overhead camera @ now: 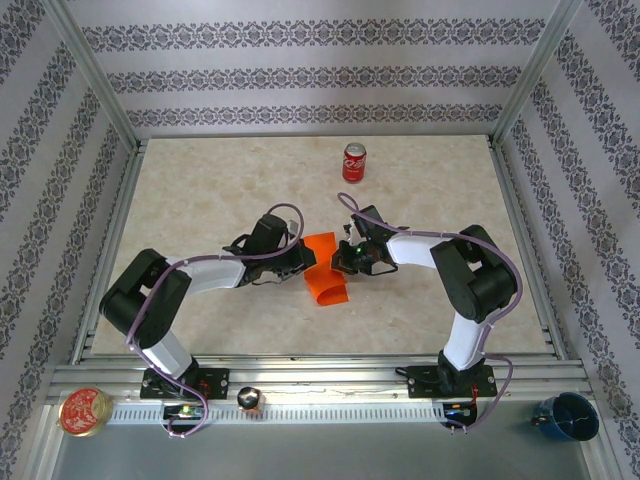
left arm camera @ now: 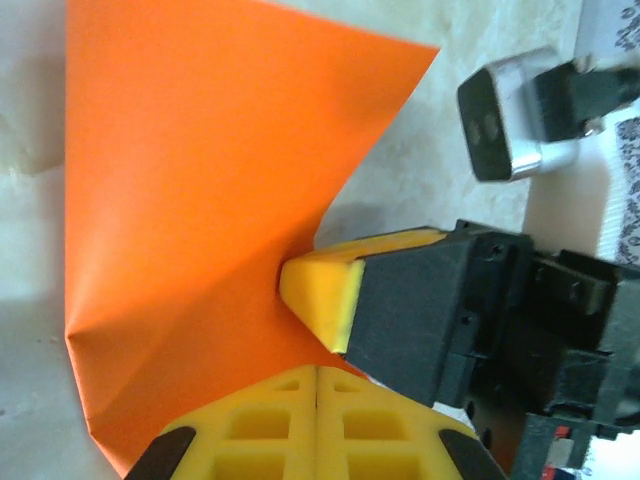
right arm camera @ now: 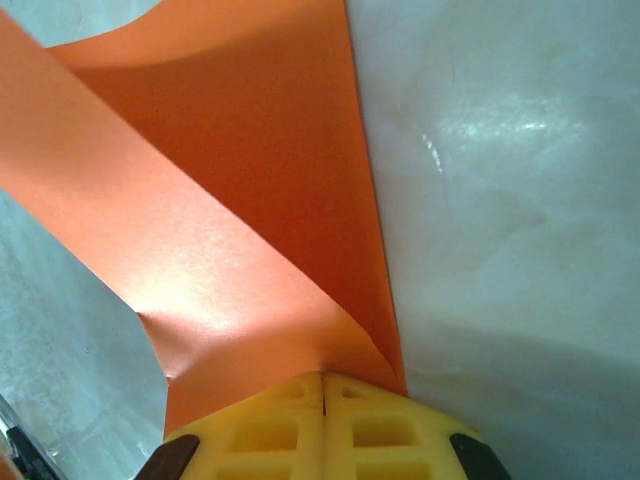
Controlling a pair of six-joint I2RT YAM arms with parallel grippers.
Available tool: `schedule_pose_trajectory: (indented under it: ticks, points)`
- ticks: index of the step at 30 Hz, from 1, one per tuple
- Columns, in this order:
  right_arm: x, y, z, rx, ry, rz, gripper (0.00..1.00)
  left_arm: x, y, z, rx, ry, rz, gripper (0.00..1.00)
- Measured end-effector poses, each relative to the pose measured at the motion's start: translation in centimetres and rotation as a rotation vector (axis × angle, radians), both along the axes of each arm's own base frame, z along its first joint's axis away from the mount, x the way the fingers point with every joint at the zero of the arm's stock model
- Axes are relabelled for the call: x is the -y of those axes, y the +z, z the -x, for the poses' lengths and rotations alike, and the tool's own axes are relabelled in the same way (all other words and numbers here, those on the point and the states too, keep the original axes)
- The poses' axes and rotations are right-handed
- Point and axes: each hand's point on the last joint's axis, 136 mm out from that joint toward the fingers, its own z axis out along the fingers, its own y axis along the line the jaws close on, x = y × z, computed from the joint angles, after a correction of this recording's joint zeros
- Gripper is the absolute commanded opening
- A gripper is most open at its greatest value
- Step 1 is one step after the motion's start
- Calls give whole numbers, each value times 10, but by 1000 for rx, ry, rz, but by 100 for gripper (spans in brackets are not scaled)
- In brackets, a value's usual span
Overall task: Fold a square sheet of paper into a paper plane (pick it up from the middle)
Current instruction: Fold the paper in half at the center of the table.
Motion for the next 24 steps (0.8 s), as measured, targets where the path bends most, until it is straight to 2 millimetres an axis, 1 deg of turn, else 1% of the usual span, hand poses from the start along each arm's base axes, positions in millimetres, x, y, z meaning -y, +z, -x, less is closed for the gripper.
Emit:
schedule_pose_trajectory:
  ticks: [5, 11, 20, 22, 24]
  points:
    - [0, 0, 0, 5, 0, 0, 0, 7, -20, 12, -49, -26, -24, 0]
    - [0, 0, 0, 6, 0, 0, 0, -5, -52, 30, -112, -35, -72, 0]
    - [0, -1, 1, 7, -1, -1, 0, -7, -49, 33, -56, -46, -57, 0]
    - [0, 0, 0, 8, -2, -1, 0, -8, -44, 35, -54, -49, -61, 0]
    - [0, 0, 0, 6, -7, -2, 0, -7, -35, 35, -42, -53, -48, 0]
